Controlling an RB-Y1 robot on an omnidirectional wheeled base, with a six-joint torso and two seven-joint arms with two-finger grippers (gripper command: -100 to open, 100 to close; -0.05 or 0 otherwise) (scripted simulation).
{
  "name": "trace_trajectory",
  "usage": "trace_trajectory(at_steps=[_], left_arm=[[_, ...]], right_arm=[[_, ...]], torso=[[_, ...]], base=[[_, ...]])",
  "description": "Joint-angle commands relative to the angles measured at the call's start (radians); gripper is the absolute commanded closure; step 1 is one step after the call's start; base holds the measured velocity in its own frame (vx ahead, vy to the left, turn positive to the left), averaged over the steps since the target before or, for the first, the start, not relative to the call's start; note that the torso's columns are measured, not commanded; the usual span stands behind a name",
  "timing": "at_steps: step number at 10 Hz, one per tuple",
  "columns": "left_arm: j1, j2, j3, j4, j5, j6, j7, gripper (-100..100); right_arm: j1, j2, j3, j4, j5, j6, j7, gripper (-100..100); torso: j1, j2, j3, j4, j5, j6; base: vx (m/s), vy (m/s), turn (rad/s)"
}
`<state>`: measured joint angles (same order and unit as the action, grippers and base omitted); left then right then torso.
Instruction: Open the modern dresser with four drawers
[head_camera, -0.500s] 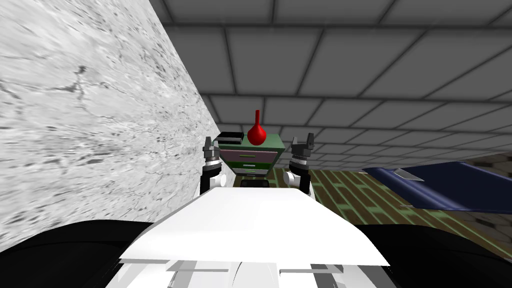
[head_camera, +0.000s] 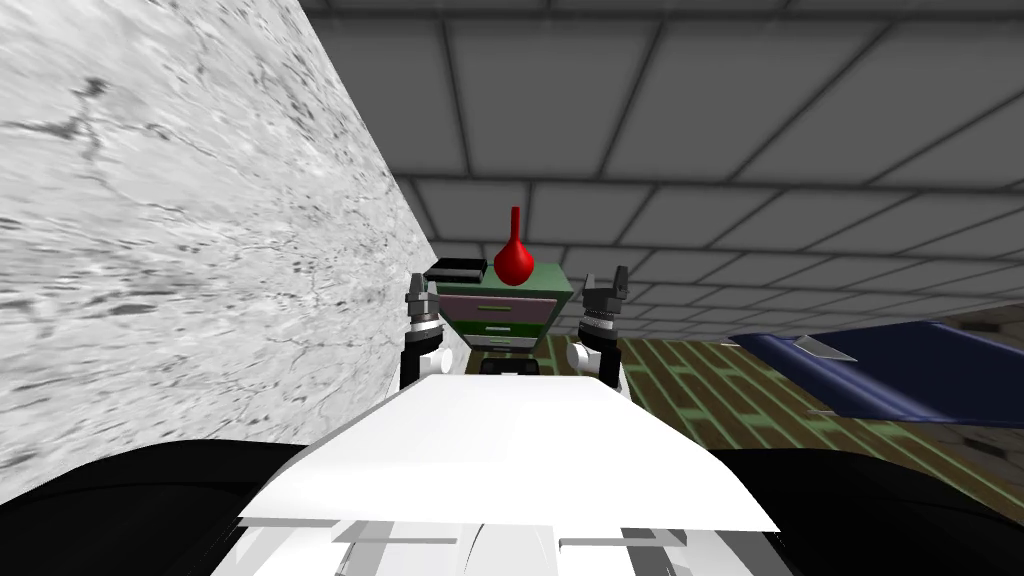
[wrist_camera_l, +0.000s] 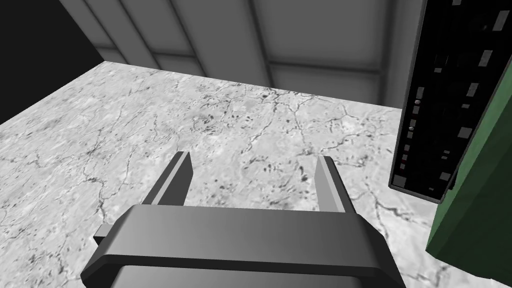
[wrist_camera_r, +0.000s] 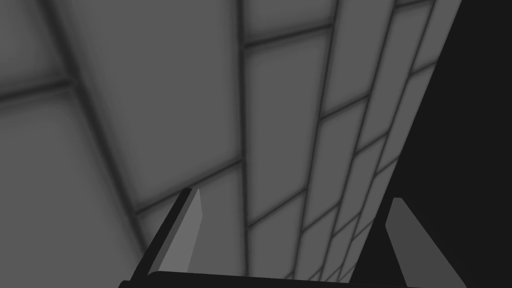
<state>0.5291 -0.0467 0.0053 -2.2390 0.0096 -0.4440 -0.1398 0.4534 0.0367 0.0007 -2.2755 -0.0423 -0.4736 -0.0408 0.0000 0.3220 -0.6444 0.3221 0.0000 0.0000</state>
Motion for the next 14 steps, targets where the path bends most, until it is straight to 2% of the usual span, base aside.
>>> trace_trajectory(at_steps=[1,4,5,7,8,10,11,14], left_arm=[[0.0,0.0,0.0,0.0,0.0,0.0,0.0,0],[0.0,0.0,0.0,0.0,0.0,0.0,0.0,0],[0.001,0.049,-0.002,-0.001,-0.001,0.009,0.001,-100],[0.002,0.108,-0.005,-0.004,-0.003,0.027,0.002,-100],[0.003,0.139,-0.008,-0.006,-0.004,0.039,0.003,-100],[0.005,0.179,-0.013,-0.01,-0.007,0.067,0.005,-100],[0.007,0.201,-0.019,-0.015,-0.01,0.098,0.007,-100],[0.01,0.21,-0.028,-0.022,-0.015,0.144,0.01,-100]], right_arm=[[0.0,0.0,0.0,0.0,0.0,0.0,0.0,0],[0.0,0.0,0.0,0.0,0.0,0.0,0.0,0],[0.0,0.0,0.0,0.0,0.0,0.0,0.0,0],[0.0,0.0,0.0,0.0,0.0,0.0,0.0,0],[0.0,0.0,0.0,0.0,0.0,0.0,0.0,0],[0.0,0.0,0.0,0.0,0.0,0.0,0.0,0],[0.0,0.0,0.0,0.0,0.0,0.0,0.0,0],[0.0,0.0,0.0,0.0,0.0,0.0,0.0,0]], torso=[[0.0,0.074,-0.147,0.074,0.0,0.0],[0.0,0.296,-0.59,0.295,0.0,0.0],[0.0,0.369,-0.738,0.369,0.0,0.0],[0.0,0.413,-0.826,0.412,0.0,0.0],[0.0,0.415,-0.83,0.415,0.0,0.0],[0.0,0.416,-0.831,0.416,0.0,0.0],[0.0,0.416,-0.831,0.416,0.0,0.0],[0.0,0.416,-0.832,0.416,0.0,0.0]], base=[[0.0,0.0,0.0],[0.0,0.0,0.0],[0.003,-0.002,-0.014],[-0.007,-0.004,-0.023],[-0.01,-0.008,-0.021],[-0.012,-0.007,-0.03],[-0.018,-0.009,-0.06],[-0.016,-0.013,-0.04]])
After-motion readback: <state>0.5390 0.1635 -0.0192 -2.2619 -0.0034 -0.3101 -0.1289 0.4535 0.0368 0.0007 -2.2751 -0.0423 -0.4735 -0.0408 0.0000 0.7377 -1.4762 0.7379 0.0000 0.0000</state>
